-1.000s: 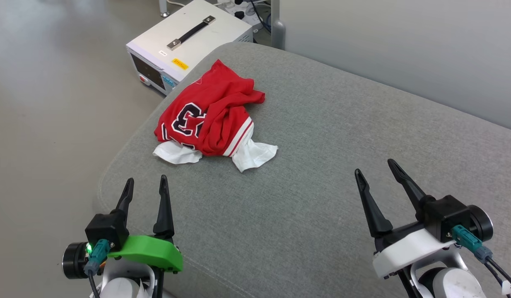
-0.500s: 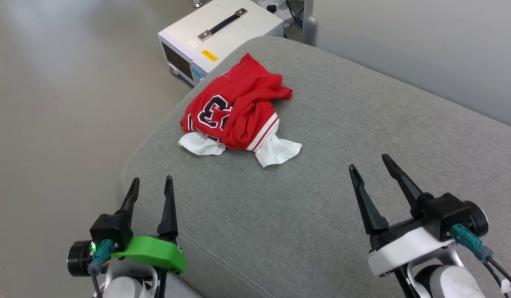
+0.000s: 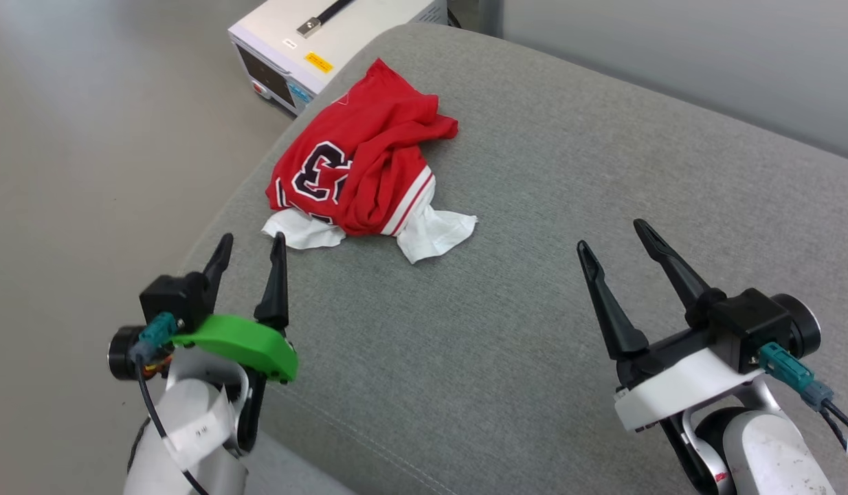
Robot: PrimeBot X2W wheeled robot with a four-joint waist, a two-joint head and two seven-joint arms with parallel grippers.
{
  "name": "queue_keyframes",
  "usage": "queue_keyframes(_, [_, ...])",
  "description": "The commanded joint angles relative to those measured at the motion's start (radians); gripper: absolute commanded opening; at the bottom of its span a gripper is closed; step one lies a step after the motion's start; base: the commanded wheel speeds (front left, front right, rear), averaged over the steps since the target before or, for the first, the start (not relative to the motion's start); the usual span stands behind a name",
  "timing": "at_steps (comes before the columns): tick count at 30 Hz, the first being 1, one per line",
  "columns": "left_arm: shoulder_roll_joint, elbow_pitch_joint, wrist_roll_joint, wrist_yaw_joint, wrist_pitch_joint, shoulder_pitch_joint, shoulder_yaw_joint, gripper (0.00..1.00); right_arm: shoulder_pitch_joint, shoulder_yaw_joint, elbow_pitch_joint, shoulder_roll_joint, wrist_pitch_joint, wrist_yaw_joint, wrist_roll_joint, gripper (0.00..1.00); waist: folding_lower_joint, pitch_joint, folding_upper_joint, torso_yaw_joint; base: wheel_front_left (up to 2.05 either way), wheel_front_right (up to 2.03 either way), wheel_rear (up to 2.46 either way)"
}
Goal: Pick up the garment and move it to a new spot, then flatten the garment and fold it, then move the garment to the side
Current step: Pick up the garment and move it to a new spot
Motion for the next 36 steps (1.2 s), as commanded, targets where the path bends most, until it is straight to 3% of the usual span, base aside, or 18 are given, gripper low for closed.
queue_keyframes(1, [0.015,0.019,-0.019,-0.007,0.019,-0.05,-0.002,1.0,-0.021,0.001,-0.009,-0.009,0.006,-0.001,0.006,1.0,-0.0001,0.061,-0.0001,-0.061,0.0,0.0,0.0])
queue_keyframes(11, [0.143,0.192,-0.206,-0.019,0.263,-0.342,-0.071,1.0,-0.084,-0.002,-0.037,-0.025,0.033,-0.001,0.008,1.0,-0.0001,0.199,-0.0001,-0.18,0.0,0.0,0.0])
queue_keyframes(16, [0.25,0.294,-0.337,-0.019,0.437,-0.451,-0.15,1.0,-0.115,0.014,-0.044,-0.029,0.035,-0.001,0.01,1.0,-0.0001,0.252,-0.0001,-0.24,0.0,0.0,0.0])
queue_keyframes(22, [0.352,0.382,-0.47,-0.02,0.554,-0.545,-0.247,1.0,-0.146,0.044,-0.043,-0.034,0.038,-0.001,0.018,1.0,-0.0001,0.312,-0.0001,-0.287,0.0,0.0,0.0])
queue_keyframes(29, [0.369,0.501,-0.556,-0.02,0.658,-0.62,-0.341,1.0,-0.165,0.073,-0.04,-0.041,0.044,-0.001,0.036,1.0,-0.0001,0.358,-0.0001,-0.303,0.0,0.0,0.0])
queue_keyframes(36, [0.348,0.645,-0.605,-0.02,0.779,-0.638,-0.395,1.0,-0.18,0.094,-0.031,-0.046,0.038,-0.001,0.048,1.0,-0.0001,0.354,-0.0001,-0.312,0.0,0.0,0.0])
